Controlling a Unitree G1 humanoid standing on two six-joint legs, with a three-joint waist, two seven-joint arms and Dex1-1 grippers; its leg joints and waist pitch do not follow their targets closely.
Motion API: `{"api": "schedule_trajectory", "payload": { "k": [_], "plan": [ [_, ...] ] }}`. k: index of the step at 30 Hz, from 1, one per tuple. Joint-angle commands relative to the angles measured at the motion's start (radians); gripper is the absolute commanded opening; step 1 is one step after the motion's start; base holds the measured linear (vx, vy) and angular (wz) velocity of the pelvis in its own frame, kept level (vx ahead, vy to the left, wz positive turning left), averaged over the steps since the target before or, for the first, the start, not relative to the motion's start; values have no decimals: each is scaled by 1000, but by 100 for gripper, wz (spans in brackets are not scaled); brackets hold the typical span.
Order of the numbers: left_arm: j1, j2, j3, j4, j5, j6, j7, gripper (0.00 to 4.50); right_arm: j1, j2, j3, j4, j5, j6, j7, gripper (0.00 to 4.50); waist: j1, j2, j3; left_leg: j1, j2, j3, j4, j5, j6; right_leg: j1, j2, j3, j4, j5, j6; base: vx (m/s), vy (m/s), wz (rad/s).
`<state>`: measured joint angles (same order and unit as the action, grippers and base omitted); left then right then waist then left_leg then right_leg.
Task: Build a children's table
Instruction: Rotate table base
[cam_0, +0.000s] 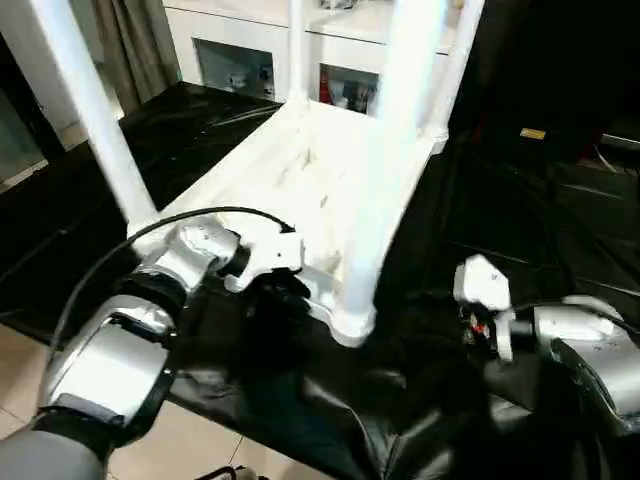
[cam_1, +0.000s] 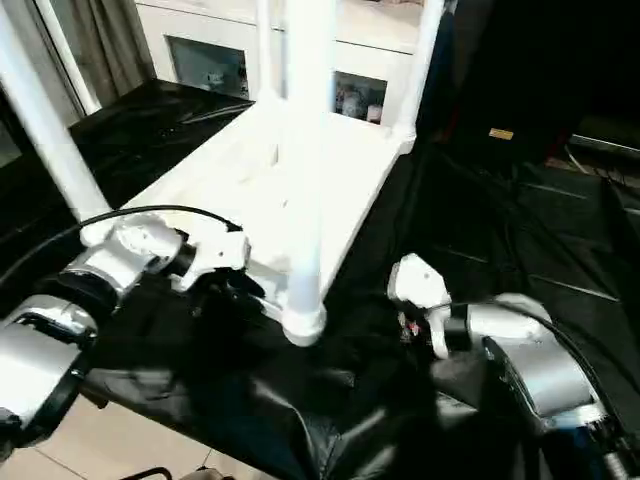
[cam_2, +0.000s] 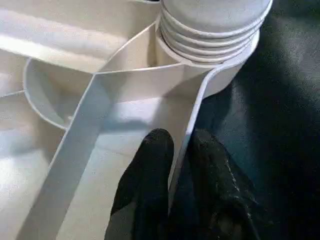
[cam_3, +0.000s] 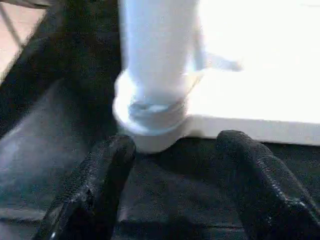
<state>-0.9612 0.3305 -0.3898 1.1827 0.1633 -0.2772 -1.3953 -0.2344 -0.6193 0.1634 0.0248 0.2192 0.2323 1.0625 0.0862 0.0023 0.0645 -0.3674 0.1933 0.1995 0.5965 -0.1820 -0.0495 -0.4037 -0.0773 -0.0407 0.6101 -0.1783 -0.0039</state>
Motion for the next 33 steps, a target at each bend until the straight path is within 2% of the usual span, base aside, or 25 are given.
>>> {"api": "schedule_trajectory", "payload": {
  "k": [1,3,6,7,8,10,11,13,14,15,16,17,18,20,21,22,23,25,26,30,32,33],
  "plan": [
    [24,24,-44,13,59,58,-24,52,-12,11,-17,43,-40,-15,-56,307,4,-6,-71,13,36,-19,-66,-221,27,51,-67,37,-75,-200,-256,0,0,0],
    [33,25,-49,14,72,81,2,49,-16,20,-25,60,-53,-17,-87,307,1,-1,-71,15,34,-20,-67,-230,20,51,-67,36,-78,-220,-251,0,0,0],
    [50,7,-21,16,61,161,94,32,-22,39,-44,84,-61,-15,-142,307,-6,-5,-68,13,30,-20,-67,-240,24,53,-64,35,-82,-248,-244,0,0,0],
    [59,-6,3,10,44,207,133,27,-24,48,-54,92,-60,-11,-165,307,-9,-6,-67,14,28,-19,-66,-248,26,52,-65,35,-86,-292,-231,0,0,0],
    [68,-21,38,-1,12,263,174,25,-26,59,-67,99,-52,-4,-187,307,-13,-1,-65,14,28,-20,-67,-263,24,51,-66,33,-91,-344,-223,0,0,0],
    [75,-36,73,-14,-19,304,223,23,-26,70,-81,102,-43,7,-207,307,-19,-3,-63,16,24,-24,-67,-289,21,51,-66,28,-101,-437,-197,0,0,0],
    [81,-41,88,-24,-30,323,253,22,-25,75,-87,106,-38,12,-215,307,-25,-6,-65,9,24,-27,-69,-282,23,56,-64,27,-98,-444,-184,0,0,0],
    [106,-49,104,-65,-37,349,299,20,-24,79,-91,112,-39,13,-228,307,-36,-6,-66,2,22,-31,-73,-285,25,57,-61,22,-102,-458,-162,0,0,0],
    [126,-52,109,-98,-35,344,322,16,-24,81,-91,118,-43,12,-238,307,-47,-14,-66,-1,19,-30,-70,-286,30,57,-60,21,-104,-466,-153,0,0,0],
    [159,-54,111,-149,-33,320,339,13,-28,87,-90,129,-52,10,-251,307,-48,-11,-67,-2,20,-33,-71,-280,31,59,-62,20,-103,-467,-151,0,0,0],
    [165,-54,111,-157,-33,314,340,10,-29,88,-90,131,-54,9,-253,307,-54,-13,-65,-5,19,-33,-71,-276,36,57,-61,18,-106,-485,-142,0,0,0],
    [176,-55,112,-173,-34,301,342,6,-32,91,-89,135,-57,8,-258,307,-57,-12,-66,4,17,-29,-66,-281,44,47,-59,20,-114,-506,-137,0,0,0],
    [180,-54,112,-178,-34,296,340,2,-32,91,-89,135,-57,8,-258,307,-57,-11,-66,7,16,-28,-64,-284,46,44,-58,20,-117,-514,-138,0,0,0],
    [236,-51,104,-264,-36,237,311,2,-37,101,-84,133,-59,12,-259,307,-57,-18,-66,4,22,-29,-68,-277,53,45,-57,22,-111,-483,-145,0,0,0],
    [236,-51,104,-264,-36,237,311,2,-37,101,-84,133,-59,12,-259,307,-55,-14,-68,8,25,-29,-69,-278,53,42,-58,23,-110,-472,-151,0,0,0],
    [257,-48,99,-297,-48,208,283,2,-37,104,-80,130,-59,14,-257,307,-52,-10,-72,12,29,-28,-67,-270,52,41,-61,27,-104,-418,-173,0,0,0],
    [268,-45,93,-318,-52,195,273,2,-38,105,-76,129,-61,12,-255,307,-51,-12,-71,8,31,-28,-70,-262,54,43,-57,27,-96,-363,-190,0,0,0],
    [295,-39,84,-370,-64,171,241,2,-40,108,-68,127,-61,6,-251,307,-46,-10,-72,10,32,-25,-71,-257,54,42,-56,29,-92,-307,-208,0,0,0],
    [300,-37,84,-378,-64,180,240,2,-44,110,-66,126,-60,3,-251,307,-44,-13,-72,12,33,-24,-70,-251,54,42,-58,30,-88,-291,-214,0,0,0],
    [307,-19,68,-387,-38,207,241,2,-53,121,-66,123,-50,-19,-239,307,-39,-12,-71,11,32,-23,-71,-238,49,44,-60,32,-86,-278,-215,0,0,0],
    [311,0,51,-391,-15,243,234,0,-43,126,-71,94,1,5,-189,307,-37,-11,-70,11,33,-24,-72,-245,49,46,-61,33,-86,-290,-208,0,0,0],
    [312,3,49,-391,-13,249,233,0,-39,126,-70,88,10,9,-177,325,-37,-11,-69,11,33,-24,-73,-249,49,46,-61,33,-87,-298,-206,0,0,0]
  ]
}}
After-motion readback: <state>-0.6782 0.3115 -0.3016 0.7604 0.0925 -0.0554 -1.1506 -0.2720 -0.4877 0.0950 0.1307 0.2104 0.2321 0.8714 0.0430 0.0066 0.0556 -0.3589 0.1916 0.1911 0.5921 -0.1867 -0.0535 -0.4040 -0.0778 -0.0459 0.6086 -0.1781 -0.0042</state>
